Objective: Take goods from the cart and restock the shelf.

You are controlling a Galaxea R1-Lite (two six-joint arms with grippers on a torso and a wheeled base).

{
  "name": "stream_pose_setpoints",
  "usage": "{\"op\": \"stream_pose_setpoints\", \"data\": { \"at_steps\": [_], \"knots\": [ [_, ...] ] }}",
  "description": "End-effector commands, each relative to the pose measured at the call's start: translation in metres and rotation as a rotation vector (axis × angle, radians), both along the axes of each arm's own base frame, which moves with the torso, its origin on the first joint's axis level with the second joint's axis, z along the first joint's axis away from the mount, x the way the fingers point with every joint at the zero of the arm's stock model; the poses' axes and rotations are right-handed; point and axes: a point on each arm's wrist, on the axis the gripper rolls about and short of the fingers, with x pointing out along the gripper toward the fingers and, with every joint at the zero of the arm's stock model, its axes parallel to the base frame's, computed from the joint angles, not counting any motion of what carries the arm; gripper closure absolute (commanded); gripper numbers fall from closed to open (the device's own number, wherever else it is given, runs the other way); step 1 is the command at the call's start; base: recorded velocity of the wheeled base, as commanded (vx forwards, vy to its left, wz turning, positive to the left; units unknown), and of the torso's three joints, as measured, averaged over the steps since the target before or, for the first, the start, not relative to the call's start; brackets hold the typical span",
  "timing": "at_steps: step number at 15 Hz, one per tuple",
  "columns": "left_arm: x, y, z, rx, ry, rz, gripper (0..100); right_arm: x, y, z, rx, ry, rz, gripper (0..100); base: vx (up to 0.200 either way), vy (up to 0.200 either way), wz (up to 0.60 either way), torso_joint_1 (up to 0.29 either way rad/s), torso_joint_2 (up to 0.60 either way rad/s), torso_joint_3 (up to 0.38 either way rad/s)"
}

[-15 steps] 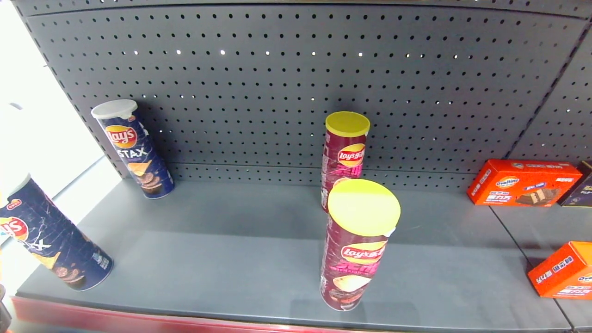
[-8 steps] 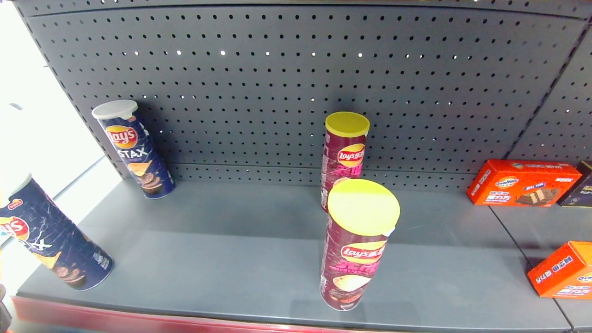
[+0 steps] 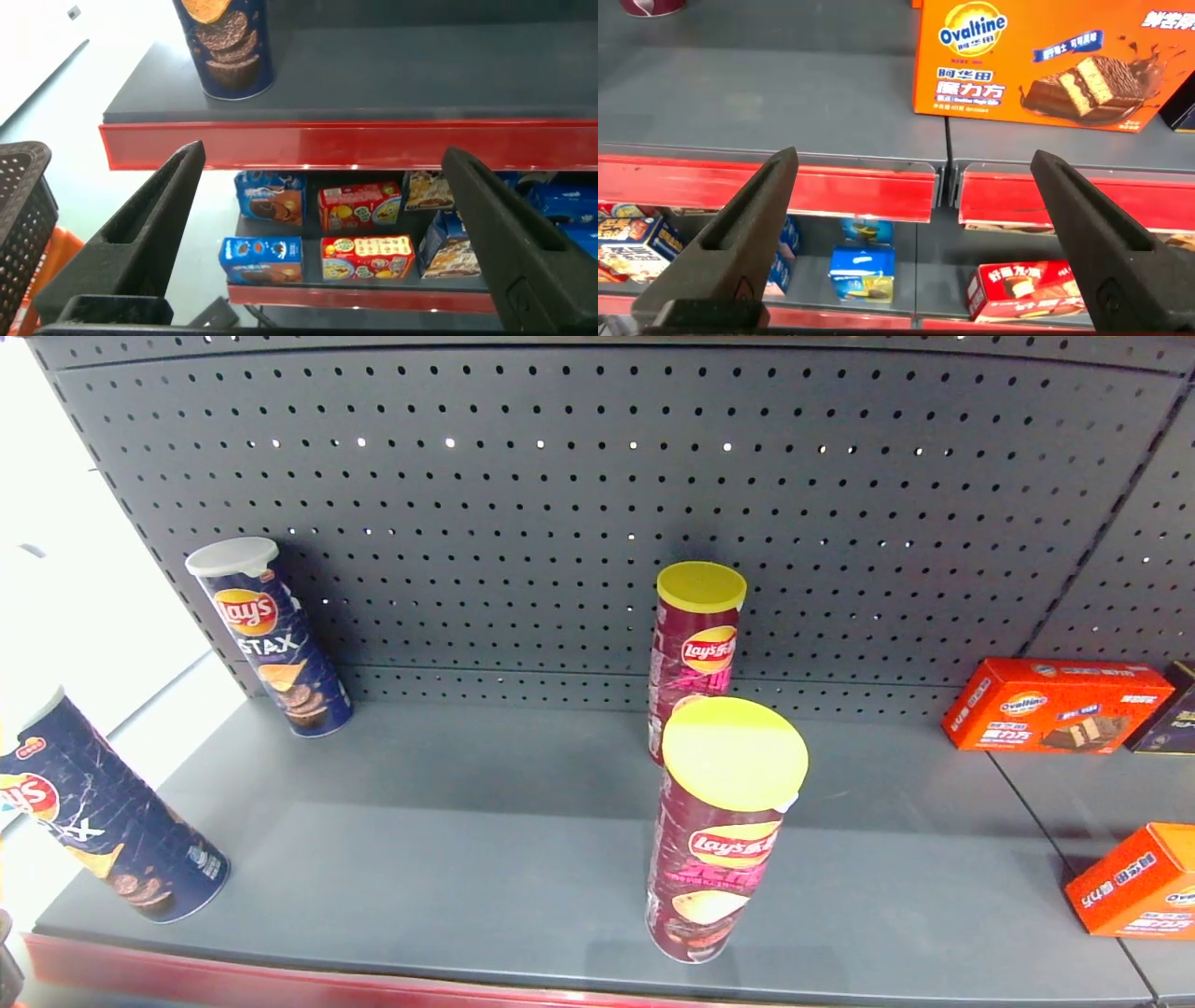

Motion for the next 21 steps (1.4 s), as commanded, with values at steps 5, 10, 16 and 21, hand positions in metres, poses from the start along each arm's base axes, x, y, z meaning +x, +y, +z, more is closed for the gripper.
{"op": "stream_pose_setpoints", "data": {
  "at_steps": [5,10,16,21],
  "knots": [
    [0.0,0.0001,0.0,-0.012,0.0,0.005,0,0.0002,0.0,0.0,-0.001,0.003,0.001,0,-0.04,0.0,0.0,0.0,0.0,0.0],
    [-0.0001,0.0001,0.0,-0.011,-0.001,0.005,0,0.0002,0.0,0.0,-0.001,0.003,0.001,0,0.0,0.0,-0.12,0.001,0.0,0.0],
    [-0.0001,0.0001,0.0,-0.011,-0.001,0.007,0,0.0002,0.0,0.0,-0.001,0.003,0.001,0,0.0,0.0,0.0,0.0,0.0,0.0],
    [-0.0001,0.0001,0.0,-0.012,-0.001,0.007,0,0.0002,0.0,0.0001,-0.001,0.001,0.001,0,0.0,0.0,0.0,0.0,0.0,0.0]
  ]
}}
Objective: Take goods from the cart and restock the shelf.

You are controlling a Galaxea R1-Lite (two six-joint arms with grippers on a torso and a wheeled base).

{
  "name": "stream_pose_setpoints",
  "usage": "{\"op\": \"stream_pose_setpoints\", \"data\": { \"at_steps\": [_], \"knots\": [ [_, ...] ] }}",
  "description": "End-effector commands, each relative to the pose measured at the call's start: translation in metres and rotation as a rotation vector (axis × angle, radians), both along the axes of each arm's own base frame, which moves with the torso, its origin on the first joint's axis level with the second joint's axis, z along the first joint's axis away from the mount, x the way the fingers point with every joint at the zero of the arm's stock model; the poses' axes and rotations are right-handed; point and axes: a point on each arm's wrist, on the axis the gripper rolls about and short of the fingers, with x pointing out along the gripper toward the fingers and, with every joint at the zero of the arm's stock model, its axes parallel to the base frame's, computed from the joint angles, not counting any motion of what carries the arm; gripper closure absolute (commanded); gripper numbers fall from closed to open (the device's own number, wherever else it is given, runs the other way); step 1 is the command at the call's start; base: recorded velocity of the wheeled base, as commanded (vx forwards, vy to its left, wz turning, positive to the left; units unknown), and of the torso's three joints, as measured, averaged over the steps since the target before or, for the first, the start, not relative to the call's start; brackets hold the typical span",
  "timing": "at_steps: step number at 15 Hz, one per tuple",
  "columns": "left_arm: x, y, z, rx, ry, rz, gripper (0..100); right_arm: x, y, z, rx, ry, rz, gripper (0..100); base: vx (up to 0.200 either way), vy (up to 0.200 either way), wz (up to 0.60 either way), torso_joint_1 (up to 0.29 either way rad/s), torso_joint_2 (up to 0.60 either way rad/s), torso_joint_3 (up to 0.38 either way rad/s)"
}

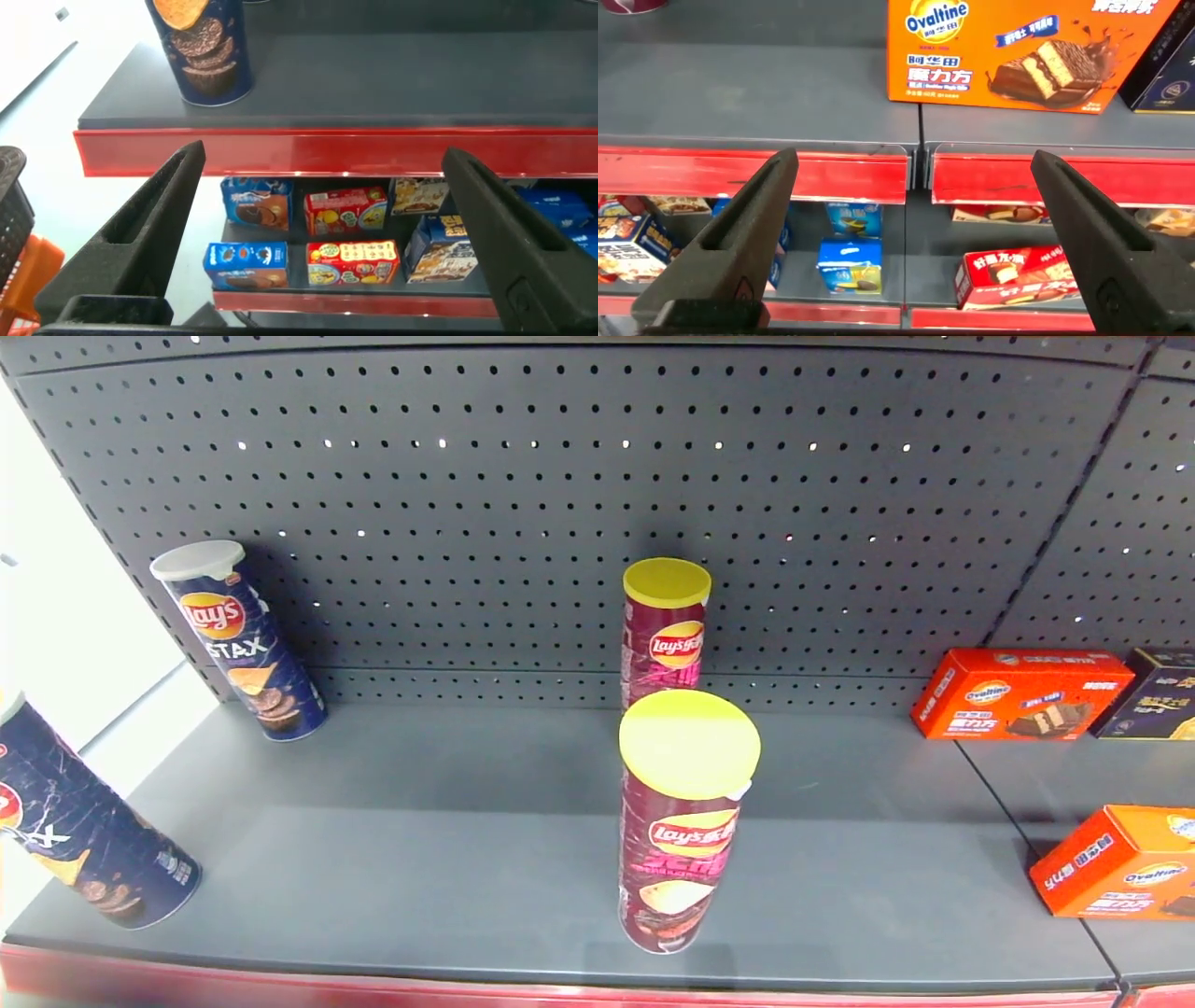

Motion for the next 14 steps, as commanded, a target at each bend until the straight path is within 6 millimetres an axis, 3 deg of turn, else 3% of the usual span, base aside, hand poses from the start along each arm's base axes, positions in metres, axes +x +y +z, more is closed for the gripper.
{"op": "stream_pose_setpoints", "data": {
  "at_steps": [1,14],
  "knots": [
    [0.0,0.0,0.0,0.001,0.001,-0.001,0,0.0002,0.0,0.0,-0.001,0.003,0.0,0,0.0,0.0,0.0,0.0,0.0,0.0],
    [0.0,0.0,0.0,-0.001,0.001,-0.001,0,0.0002,0.0,0.0,-0.001,0.003,0.0,0,0.0,0.0,0.0,0.0,0.0,0.0]
  ]
}}
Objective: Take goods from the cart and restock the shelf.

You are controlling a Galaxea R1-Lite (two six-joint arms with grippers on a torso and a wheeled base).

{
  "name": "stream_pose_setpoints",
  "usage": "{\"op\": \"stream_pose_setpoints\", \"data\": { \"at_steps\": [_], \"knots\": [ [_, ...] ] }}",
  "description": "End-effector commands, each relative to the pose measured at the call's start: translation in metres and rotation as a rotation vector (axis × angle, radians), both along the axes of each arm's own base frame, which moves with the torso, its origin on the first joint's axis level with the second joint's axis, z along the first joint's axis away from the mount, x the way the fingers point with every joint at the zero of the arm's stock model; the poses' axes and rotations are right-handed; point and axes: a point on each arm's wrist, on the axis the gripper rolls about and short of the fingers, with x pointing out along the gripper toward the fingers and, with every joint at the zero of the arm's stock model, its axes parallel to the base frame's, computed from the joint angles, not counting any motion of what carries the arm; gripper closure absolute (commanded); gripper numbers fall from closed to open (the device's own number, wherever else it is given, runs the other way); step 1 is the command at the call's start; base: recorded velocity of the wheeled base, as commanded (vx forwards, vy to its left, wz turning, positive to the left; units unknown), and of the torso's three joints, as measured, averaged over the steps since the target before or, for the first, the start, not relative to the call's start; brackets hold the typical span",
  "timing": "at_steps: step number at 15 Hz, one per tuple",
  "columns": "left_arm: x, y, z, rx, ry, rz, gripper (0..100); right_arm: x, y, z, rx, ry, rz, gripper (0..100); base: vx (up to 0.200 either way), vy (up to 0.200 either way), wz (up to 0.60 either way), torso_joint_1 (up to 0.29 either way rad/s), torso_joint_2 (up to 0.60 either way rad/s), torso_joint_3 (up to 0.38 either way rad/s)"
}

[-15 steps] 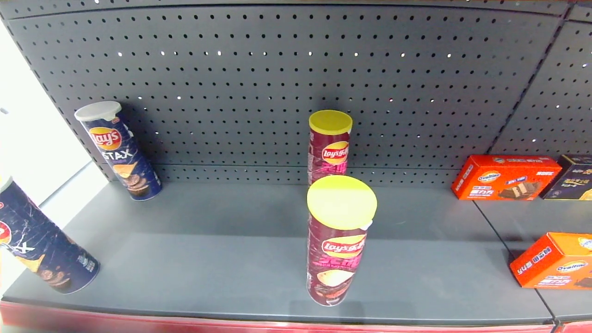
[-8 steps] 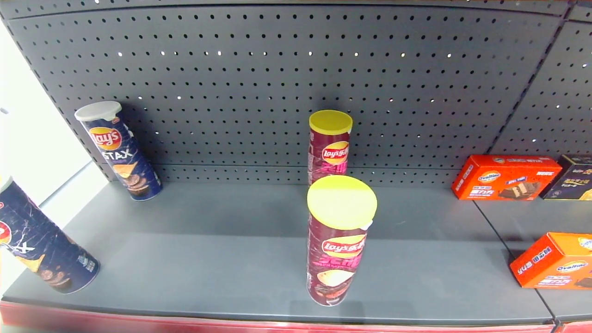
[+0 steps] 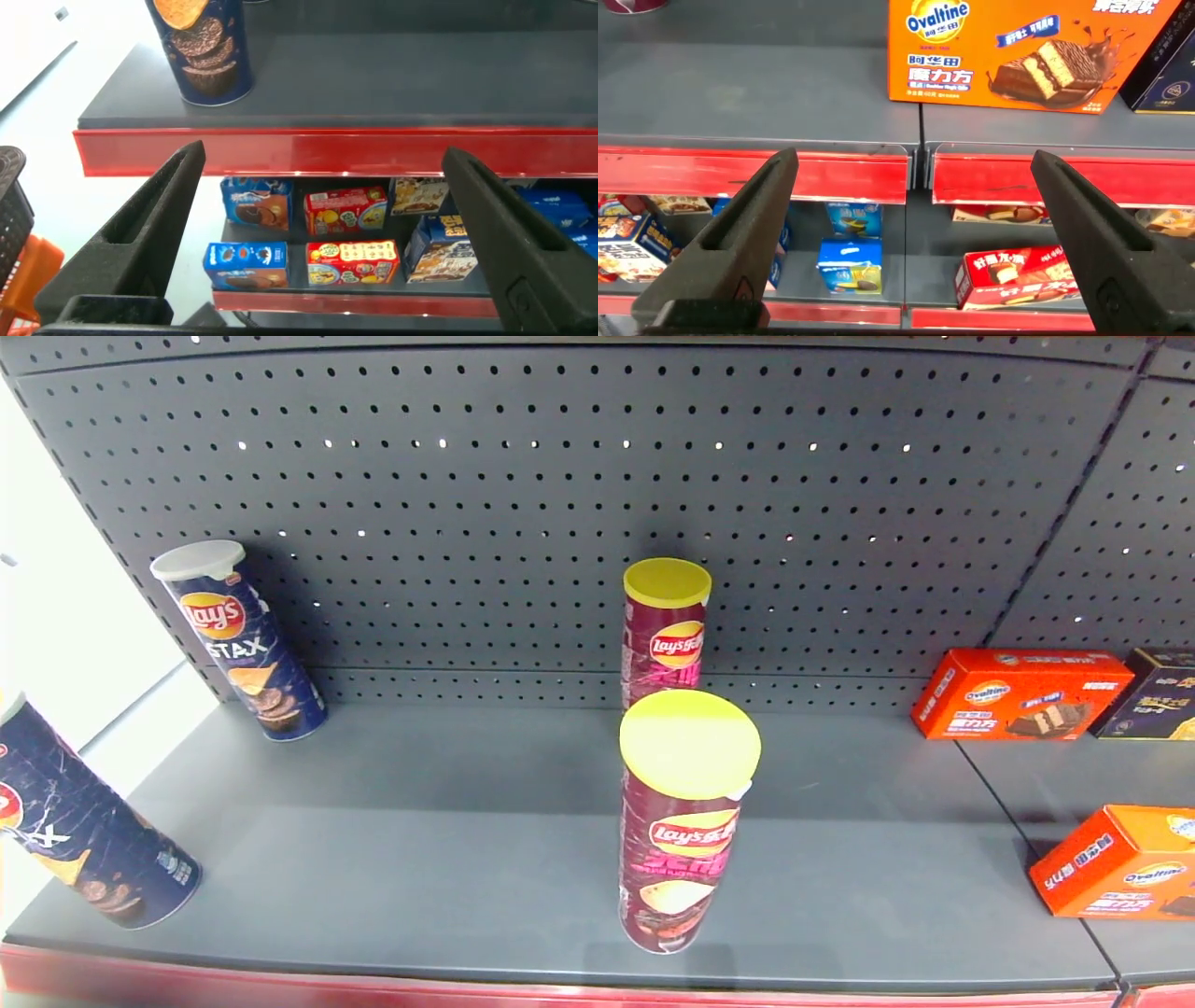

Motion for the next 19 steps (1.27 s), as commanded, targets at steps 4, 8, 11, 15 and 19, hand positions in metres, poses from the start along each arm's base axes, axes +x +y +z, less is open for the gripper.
{"op": "stream_pose_setpoints", "data": {
  "at_steps": [4,8,11,15,19],
  "knots": [
    [0.0,0.0,0.0,0.0,0.001,0.002,0,0.0002,0.0,0.0002,-0.001,0.001,0.002,0,-0.1,0.0,0.0,0.001,0.0,0.001],
    [0.0,0.0,0.0,0.0,0.001,0.003,0,0.0002,0.0,0.0002,-0.001,0.001,0.0,0,0.0,0.0,0.0,0.0,0.0,0.0],
    [0.0,0.0,0.0,0.0,0.001,0.002,0,0.0002,0.0,0.0,-0.001,0.003,0.0,0,0.0,0.0,0.0,0.0,0.0,0.0],
    [0.0,0.0,0.0,0.0,0.001,0.003,0,0.0002,0.0,0.0,-0.001,0.003,0.0,0,0.0,0.0,0.0,0.0,0.0,0.0],
    [0.0,0.0,0.0,0.0,0.001,0.002,0,0.0002,0.0,0.0,-0.001,0.003,0.0,0,0.0,0.0,0.0,0.0,0.0,0.0]
  ]
}}
